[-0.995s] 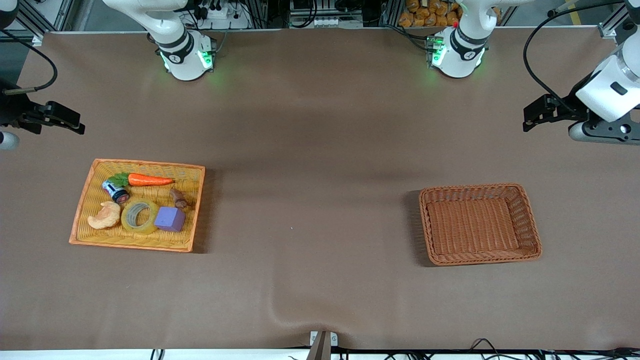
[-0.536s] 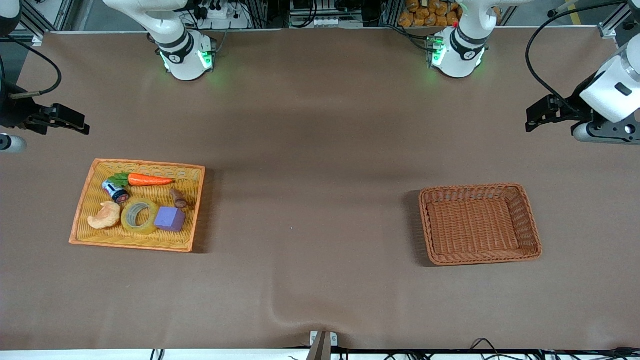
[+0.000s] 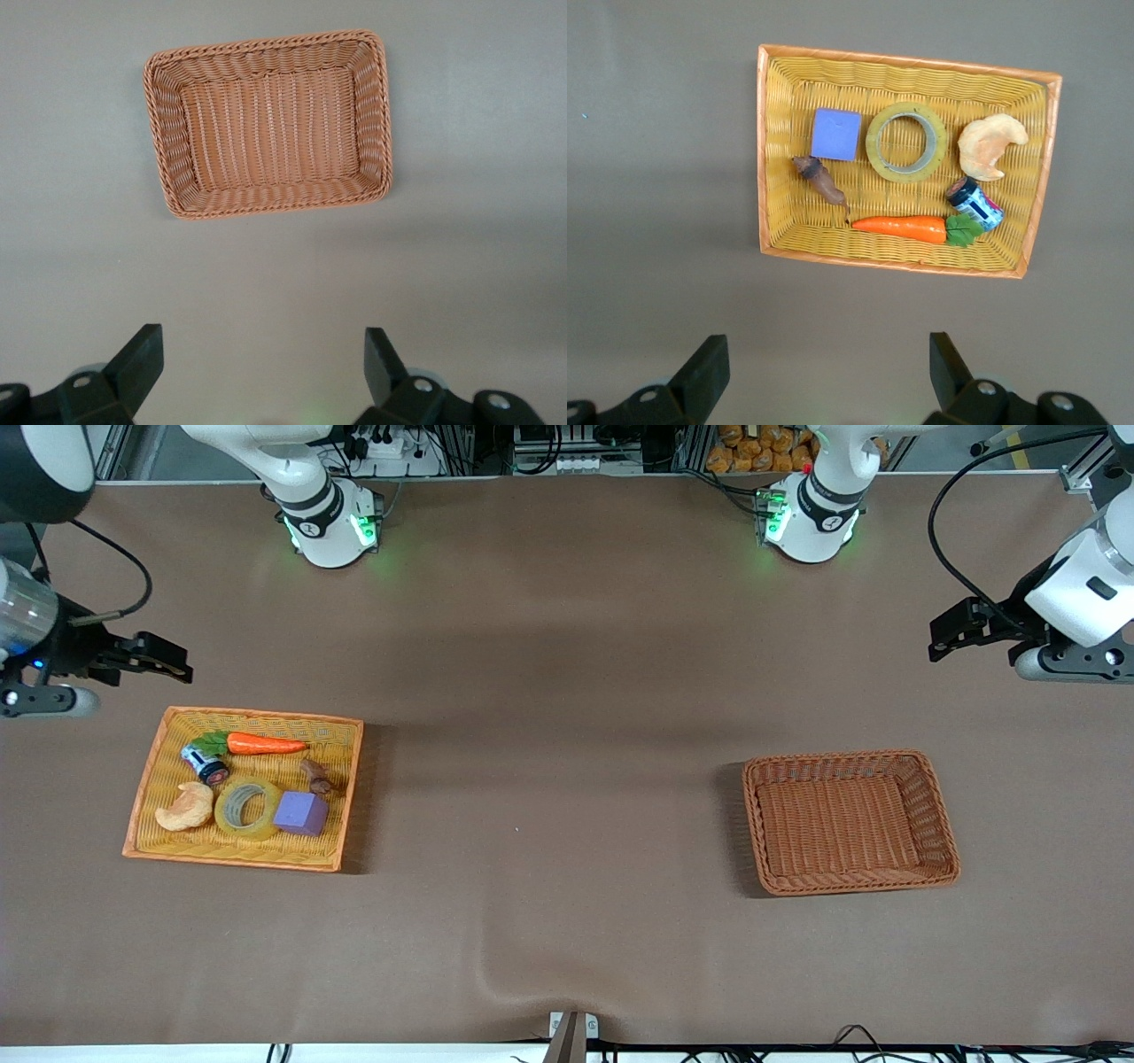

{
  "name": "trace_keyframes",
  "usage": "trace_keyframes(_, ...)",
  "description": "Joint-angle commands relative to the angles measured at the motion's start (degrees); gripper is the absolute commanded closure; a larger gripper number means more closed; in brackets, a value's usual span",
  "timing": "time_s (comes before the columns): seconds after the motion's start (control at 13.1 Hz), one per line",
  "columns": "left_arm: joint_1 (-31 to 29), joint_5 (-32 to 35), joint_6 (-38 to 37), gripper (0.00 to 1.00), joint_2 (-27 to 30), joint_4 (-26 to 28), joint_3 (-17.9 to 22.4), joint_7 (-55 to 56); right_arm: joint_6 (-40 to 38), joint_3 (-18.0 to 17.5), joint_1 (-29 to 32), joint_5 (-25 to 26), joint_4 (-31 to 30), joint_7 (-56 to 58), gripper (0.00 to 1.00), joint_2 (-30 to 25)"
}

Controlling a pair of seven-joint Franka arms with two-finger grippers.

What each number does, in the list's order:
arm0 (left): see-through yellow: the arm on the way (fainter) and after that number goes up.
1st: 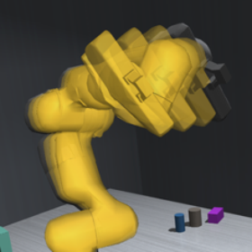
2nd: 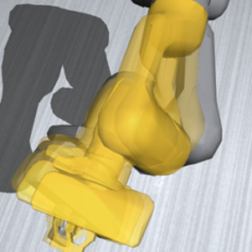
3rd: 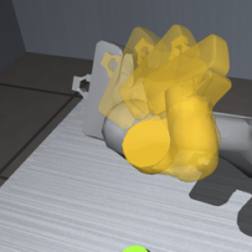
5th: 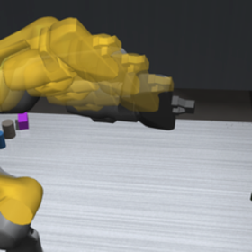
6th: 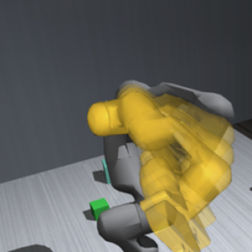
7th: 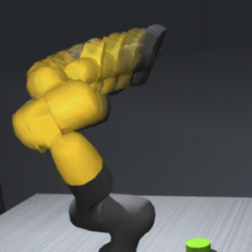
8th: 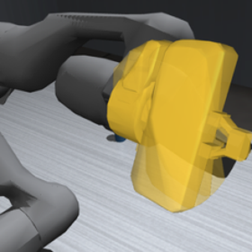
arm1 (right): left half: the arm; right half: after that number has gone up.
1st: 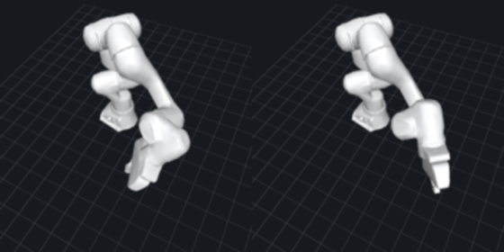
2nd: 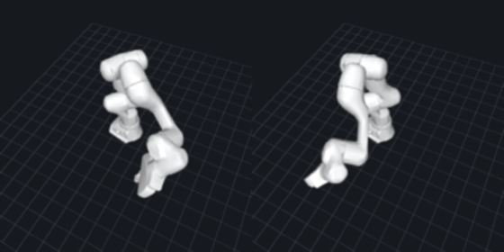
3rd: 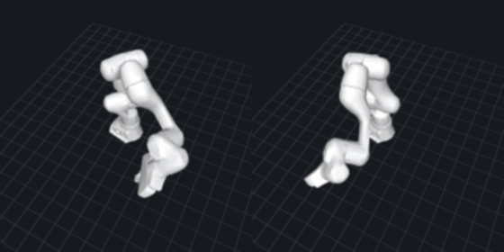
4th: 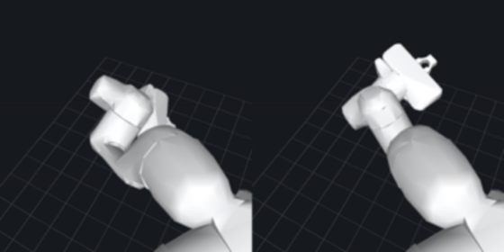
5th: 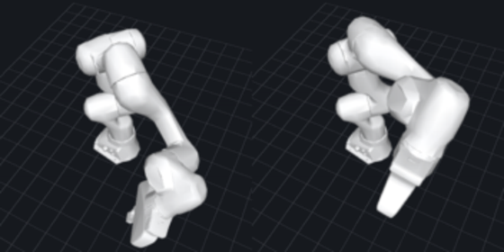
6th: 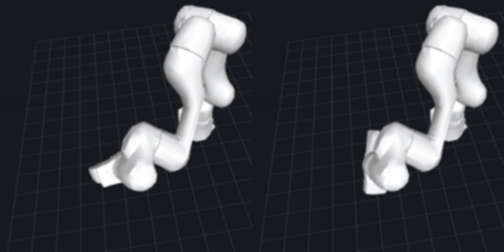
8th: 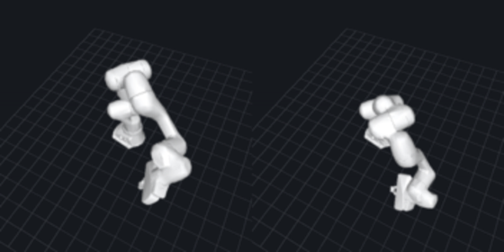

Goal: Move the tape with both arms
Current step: 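Reach the right gripper down to the yellow tape roll in the tray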

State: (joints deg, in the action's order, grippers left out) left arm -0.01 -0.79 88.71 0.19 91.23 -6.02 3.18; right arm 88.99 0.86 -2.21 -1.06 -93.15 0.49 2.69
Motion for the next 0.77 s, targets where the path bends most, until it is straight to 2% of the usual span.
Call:
trace_keyframes(0.0, 0.4, 1.8, -0.6, 0.0, -0.9, -2.5, -0.4, 1.1, 2.7, 0.1, -1.8, 0.5, -4.6, -0.1, 0.0, -0.8)
trace_keyframes(0.31, 0.1, 2.5, -0.6, 0.0, -1.3, -2.5, -0.5, 0.8, 15.1, 0.1, -2.9, 0.6, -14.1, 1.8, 0.0, -0.3)
trace_keyframes(0.54, -0.1, 2.3, -0.6, 0.0, -1.3, -2.5, -0.4, 0.6, 26.4, 0.3, -1.6, 1.5, -21.3, 16.1, 0.0, 2.0)
trace_keyframes(0.69, 0.0, 2.0, -0.6, 0.0, -1.4, -2.5, -0.5, 0.6, 29.4, 0.4, 1.6, 1.5, -21.5, 26.2, 0.0, 5.4)
